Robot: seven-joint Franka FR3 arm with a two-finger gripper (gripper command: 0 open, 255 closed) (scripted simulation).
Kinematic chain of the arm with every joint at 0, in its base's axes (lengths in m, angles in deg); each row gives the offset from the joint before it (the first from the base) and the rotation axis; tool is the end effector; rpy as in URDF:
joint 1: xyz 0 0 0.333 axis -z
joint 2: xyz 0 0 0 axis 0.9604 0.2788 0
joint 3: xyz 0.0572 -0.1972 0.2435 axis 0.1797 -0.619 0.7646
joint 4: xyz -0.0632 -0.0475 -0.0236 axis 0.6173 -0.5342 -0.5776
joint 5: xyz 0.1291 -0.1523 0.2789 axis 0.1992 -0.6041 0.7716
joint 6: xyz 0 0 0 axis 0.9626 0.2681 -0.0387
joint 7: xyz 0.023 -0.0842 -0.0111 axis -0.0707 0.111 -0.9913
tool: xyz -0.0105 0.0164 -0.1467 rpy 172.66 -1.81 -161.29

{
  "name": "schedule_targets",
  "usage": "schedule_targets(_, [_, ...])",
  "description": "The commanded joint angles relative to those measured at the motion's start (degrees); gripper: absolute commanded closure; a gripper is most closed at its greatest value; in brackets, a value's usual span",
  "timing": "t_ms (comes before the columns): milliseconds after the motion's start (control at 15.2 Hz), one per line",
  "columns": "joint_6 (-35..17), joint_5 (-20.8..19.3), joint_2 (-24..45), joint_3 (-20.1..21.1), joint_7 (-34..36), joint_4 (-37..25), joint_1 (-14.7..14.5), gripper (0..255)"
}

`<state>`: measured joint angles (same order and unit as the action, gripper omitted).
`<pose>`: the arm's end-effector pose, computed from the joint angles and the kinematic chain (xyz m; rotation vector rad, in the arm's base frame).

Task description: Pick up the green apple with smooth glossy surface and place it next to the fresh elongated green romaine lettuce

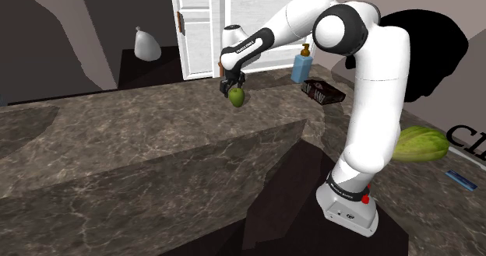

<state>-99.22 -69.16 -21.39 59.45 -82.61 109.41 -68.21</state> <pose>0.5876 -0.1060 0.3361 3.0024 -0.2378 0.1157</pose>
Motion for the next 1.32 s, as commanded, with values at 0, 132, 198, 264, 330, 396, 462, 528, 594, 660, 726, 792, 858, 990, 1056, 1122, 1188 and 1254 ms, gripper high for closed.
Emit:
schedule_targets(0, [0.0, 0.0, 0.0, 0.0, 0.0, 0.0, 0.0, 255])
schedule_targets(132, [-0.02, -0.01, -0.01, 0.0, 0.02, 0.03, -0.01, 255])
schedule_targets(198, [-0.02, 0.0, -0.01, 0.0, 0.01, 0.03, 0.0, 255])
schedule_targets(264, [-0.01, 0.0, -0.02, 0.0, -0.01, 0.03, 0.01, 255])
schedule_targets(330, [0.02, 0.0, 0.0, 0.0, 0.0, -0.02, 0.0, 255])
schedule_targets(396, [-0.01, 0.0, -0.01, 0.0, -0.01, 0.02, 0.01, 255])
schedule_targets(462, [-0.02, 0.0, 0.01, 0.0, -0.02, 0.01, 0.01, 255])
schedule_targets(528, [-0.01, 0.0, 0.03, 0.0, -0.01, -0.02, 0.0, 255])
schedule_targets(594, [-0.01, 0.0, 0.0, 0.0, 0.01, 0.0, 0.0, 255])
schedule_targets(660, [0.64, 0.03, -0.39, 0.01, -0.08, -0.26, -0.01, 255])
schedule_targets(726, [1.29, 0.06, -0.77, 0.02, -0.16, -0.53, -0.01, 255])
schedule_targets(792, [1.94, 0.1, -1.12, 0.03, -0.24, -0.84, -0.02, 255])
schedule_targets(858, [2.6, 0.13, -1.48, 0.04, -0.32, -1.14, -0.03, 255])
schedule_targets(990, [3.93, 0.19, -2.16, 0.06, -0.48, -1.79, -0.04, 255])
schedule_targets(1056, [4.59, 0.23, -2.49, 0.07, -0.56, -2.13, -0.05, 255])
schedule_targets(1122, [5.26, 0.26, -2.81, 0.07, -0.64, -2.49, -0.05, 255])
schedule_targets(1188, [5.94, 0.29, -3.12, 0.08, -0.72, -2.86, -0.06, 255])
schedule_targets(1254, [6.61, 0.32, -3.41, 0.09, -0.8, -3.24, -0.07, 255])
